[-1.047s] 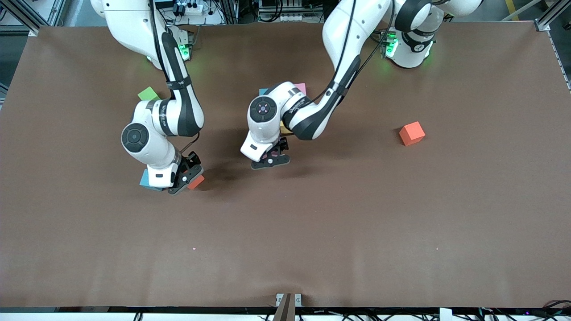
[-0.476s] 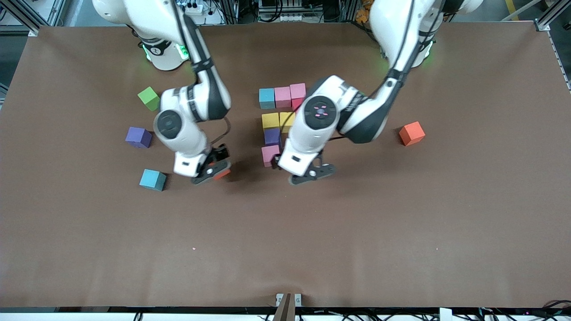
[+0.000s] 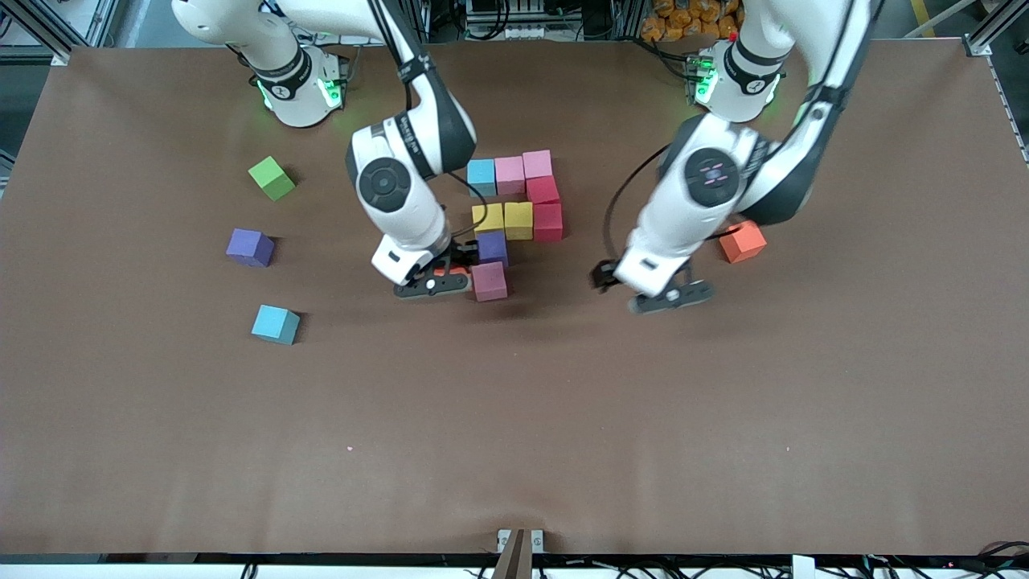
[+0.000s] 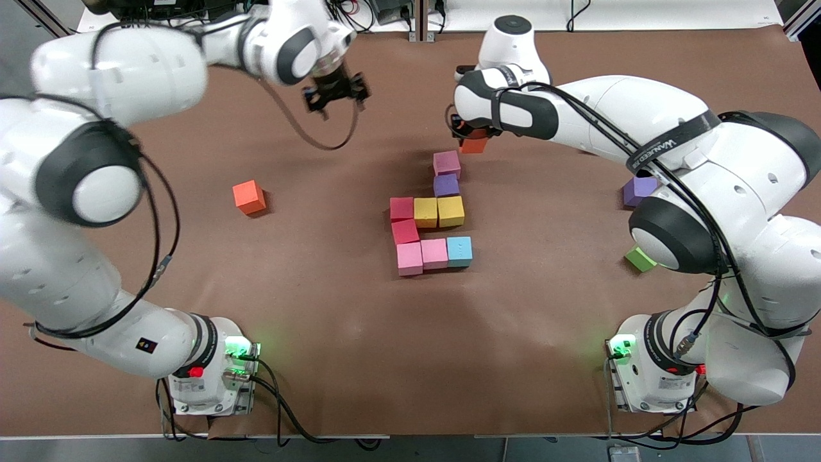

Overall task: Form number 2 with 11 blocks
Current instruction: 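Place the orange cube on the cluster while the left gripper grasps orange, then carry the orange cube with the left gripper while the right gripper withdraws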

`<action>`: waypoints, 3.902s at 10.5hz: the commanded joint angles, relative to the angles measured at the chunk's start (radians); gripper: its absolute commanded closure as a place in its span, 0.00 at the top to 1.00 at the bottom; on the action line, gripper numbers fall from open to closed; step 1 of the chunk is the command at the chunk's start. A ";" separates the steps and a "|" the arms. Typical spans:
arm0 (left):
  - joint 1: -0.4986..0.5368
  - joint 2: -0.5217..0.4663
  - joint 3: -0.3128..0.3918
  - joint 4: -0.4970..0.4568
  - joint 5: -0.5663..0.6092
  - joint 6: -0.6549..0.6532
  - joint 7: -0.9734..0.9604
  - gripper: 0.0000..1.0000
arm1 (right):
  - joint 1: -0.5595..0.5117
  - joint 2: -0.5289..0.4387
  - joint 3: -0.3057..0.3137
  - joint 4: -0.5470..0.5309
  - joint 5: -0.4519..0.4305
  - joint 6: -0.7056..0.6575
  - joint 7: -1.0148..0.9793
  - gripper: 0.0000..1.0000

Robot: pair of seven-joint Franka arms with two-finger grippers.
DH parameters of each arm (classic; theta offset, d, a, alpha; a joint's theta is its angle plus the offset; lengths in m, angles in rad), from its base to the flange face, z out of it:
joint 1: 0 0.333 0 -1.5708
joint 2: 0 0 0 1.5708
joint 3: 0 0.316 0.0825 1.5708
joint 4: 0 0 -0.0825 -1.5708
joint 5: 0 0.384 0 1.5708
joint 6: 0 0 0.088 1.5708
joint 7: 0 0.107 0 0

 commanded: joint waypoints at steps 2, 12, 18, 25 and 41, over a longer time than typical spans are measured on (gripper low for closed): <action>0.131 -0.181 -0.001 -0.261 0.008 -0.090 0.015 1.00 | -0.006 0.091 0.070 0.134 0.010 -0.013 0.342 0.16; 0.123 -0.136 0.208 -0.332 0.011 -0.109 0.153 1.00 | -0.018 0.248 0.122 0.308 0.016 0.044 1.145 0.16; 0.134 -0.062 0.232 -0.380 0.020 0.053 0.310 1.00 | -0.031 0.303 0.159 0.378 0.025 0.080 1.481 0.14; 0.137 -0.054 0.241 -0.419 0.020 0.090 0.354 1.00 | -0.026 0.315 0.159 0.374 0.021 0.041 1.575 0.14; 0.140 -0.031 0.238 -0.404 -0.020 0.094 0.313 0.21 | -0.035 0.367 0.158 0.334 0.009 0.038 1.589 0.29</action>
